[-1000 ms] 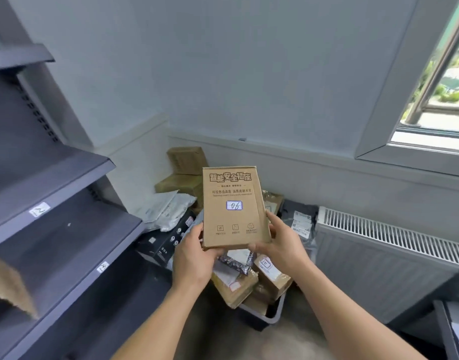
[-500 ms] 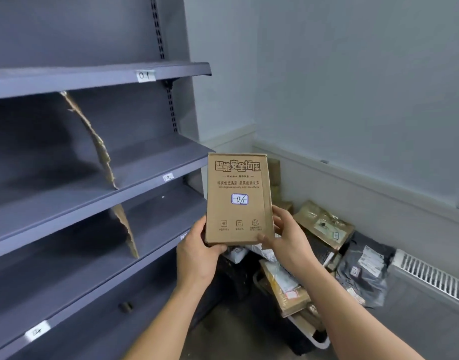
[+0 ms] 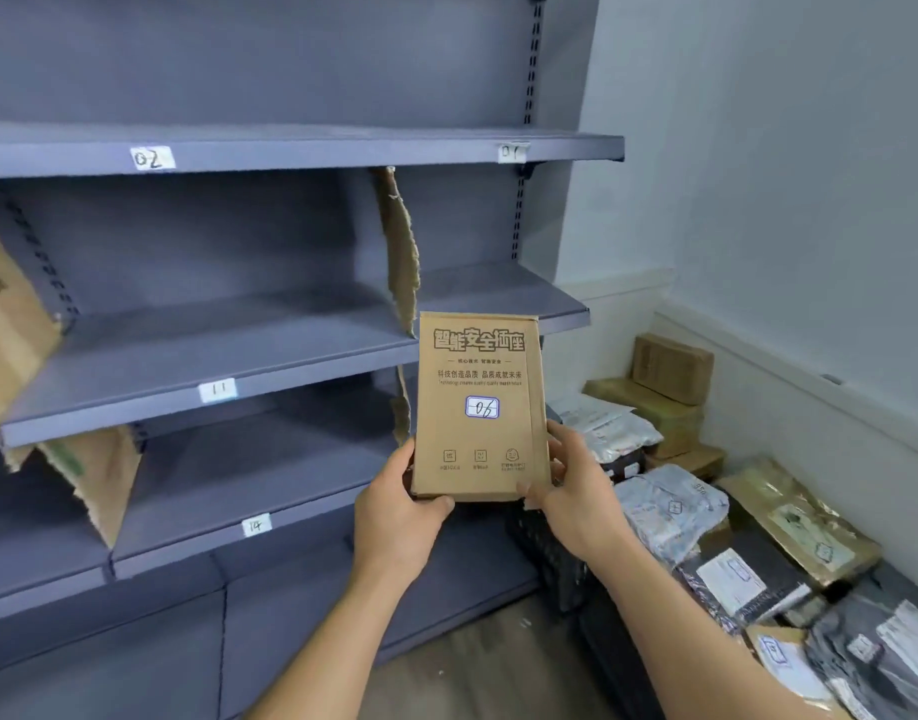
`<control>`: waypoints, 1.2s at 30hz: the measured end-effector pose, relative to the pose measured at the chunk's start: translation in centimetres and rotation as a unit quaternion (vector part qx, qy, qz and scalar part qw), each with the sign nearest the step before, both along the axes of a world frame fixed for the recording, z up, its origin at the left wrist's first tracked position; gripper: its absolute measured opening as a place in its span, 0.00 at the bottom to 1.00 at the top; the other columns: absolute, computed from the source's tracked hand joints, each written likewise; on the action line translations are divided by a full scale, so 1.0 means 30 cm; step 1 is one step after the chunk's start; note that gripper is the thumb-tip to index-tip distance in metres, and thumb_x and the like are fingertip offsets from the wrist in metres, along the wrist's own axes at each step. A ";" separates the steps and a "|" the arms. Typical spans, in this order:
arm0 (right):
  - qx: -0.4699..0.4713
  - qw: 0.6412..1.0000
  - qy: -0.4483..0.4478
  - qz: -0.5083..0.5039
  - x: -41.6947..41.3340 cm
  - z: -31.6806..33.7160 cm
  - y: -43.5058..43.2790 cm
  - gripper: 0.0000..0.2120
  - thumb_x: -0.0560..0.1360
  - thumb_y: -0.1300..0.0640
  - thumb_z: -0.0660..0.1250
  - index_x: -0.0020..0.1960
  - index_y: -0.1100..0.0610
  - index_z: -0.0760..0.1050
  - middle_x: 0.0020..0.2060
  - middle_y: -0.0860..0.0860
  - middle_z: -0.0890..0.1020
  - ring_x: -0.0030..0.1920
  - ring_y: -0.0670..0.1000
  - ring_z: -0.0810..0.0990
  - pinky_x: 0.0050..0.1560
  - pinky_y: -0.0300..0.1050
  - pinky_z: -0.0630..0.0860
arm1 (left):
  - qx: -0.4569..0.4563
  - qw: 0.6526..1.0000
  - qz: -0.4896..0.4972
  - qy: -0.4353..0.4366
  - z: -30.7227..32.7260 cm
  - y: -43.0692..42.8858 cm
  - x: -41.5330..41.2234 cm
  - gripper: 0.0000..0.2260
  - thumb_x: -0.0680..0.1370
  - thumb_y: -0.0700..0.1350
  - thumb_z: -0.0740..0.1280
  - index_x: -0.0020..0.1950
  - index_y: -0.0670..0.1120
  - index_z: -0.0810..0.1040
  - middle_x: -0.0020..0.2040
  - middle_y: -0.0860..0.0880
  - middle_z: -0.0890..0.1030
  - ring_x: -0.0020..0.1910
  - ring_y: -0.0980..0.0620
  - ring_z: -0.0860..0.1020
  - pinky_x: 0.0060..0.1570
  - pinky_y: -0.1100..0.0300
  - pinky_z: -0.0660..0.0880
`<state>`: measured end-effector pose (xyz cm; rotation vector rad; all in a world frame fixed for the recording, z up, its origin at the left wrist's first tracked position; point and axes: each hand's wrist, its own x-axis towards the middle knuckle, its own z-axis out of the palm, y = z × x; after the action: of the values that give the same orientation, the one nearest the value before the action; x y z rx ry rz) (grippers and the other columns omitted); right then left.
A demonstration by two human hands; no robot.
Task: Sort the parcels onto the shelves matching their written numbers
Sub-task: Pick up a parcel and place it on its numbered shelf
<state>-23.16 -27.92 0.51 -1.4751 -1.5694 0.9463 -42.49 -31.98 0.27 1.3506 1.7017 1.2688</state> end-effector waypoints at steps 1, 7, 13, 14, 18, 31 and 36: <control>0.000 1.000 -0.004 0.016 -0.023 0.002 0.010 0.32 0.75 0.68 0.68 0.73 0.46 0.65 0.53 0.40 0.82 0.46 0.43 0.84 0.50 0.52 0.82 | 0.002 1.000 0.013 -0.003 0.005 -0.014 -0.020 0.28 0.70 0.36 0.73 0.58 0.67 0.75 0.44 0.69 0.82 0.45 0.68 0.79 0.40 0.72 0.74; 0.009 0.993 0.004 0.117 -0.140 0.033 0.041 0.33 0.75 0.67 0.69 0.74 0.46 0.64 0.58 0.45 0.80 0.52 0.46 0.82 0.45 0.42 0.81 | 0.013 0.995 0.094 -0.016 0.036 -0.107 -0.091 0.27 0.71 0.36 0.72 0.60 0.66 0.76 0.49 0.67 0.83 0.51 0.68 0.79 0.43 0.72 0.75; 0.001 0.977 0.020 0.210 -0.265 0.039 0.017 0.34 0.75 0.66 0.70 0.75 0.46 0.63 0.61 0.41 0.75 0.60 0.44 0.75 0.56 0.49 0.81 | 0.013 0.980 0.197 -0.001 0.037 -0.223 -0.161 0.28 0.73 0.38 0.73 0.67 0.61 0.74 0.53 0.67 0.81 0.54 0.70 0.77 0.47 0.73 0.72; 0.000 0.974 0.019 0.228 -0.291 0.039 0.006 0.34 0.75 0.66 0.70 0.75 0.46 0.62 0.61 0.41 0.75 0.60 0.44 0.73 0.57 0.47 0.80 | 0.011 0.976 0.216 0.002 0.037 -0.250 -0.173 0.28 0.73 0.38 0.74 0.67 0.61 0.74 0.53 0.67 0.81 0.53 0.72 0.76 0.46 0.75 0.71; -0.007 0.956 0.028 0.292 -0.403 0.041 -0.056 0.34 0.76 0.66 0.70 0.76 0.46 0.61 0.62 0.40 0.73 0.60 0.43 0.71 0.62 0.51 0.78 | 0.009 0.961 0.277 0.010 0.043 -0.371 -0.230 0.28 0.73 0.36 0.73 0.67 0.60 0.75 0.51 0.67 0.82 0.52 0.71 0.77 0.44 0.79 0.71; -0.004 0.918 0.031 0.395 -0.796 0.047 -0.286 0.32 0.76 0.64 0.70 0.74 0.44 0.63 0.64 0.39 0.75 0.54 0.33 0.74 0.52 0.38 0.77 | 0.022 0.918 0.396 0.004 0.018 -0.677 -0.531 0.27 0.71 0.35 0.74 0.65 0.58 0.76 0.51 0.68 0.81 0.54 0.67 0.78 0.52 0.71 0.74; -0.002 0.909 0.019 0.417 -0.984 0.061 -0.390 0.32 0.76 0.63 0.70 0.74 0.43 0.62 0.62 0.38 0.74 0.53 0.32 0.74 0.45 0.31 0.74 | 0.025 0.910 0.414 -0.004 0.031 -0.793 -0.692 0.27 0.72 0.36 0.73 0.63 0.62 0.74 0.51 0.66 0.81 0.51 0.72 0.76 0.44 0.77 0.70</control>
<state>-52.69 -39.63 2.33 -0.7334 -2.2113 1.4224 -63.25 -55.78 1.20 0.6139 2.3559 1.7515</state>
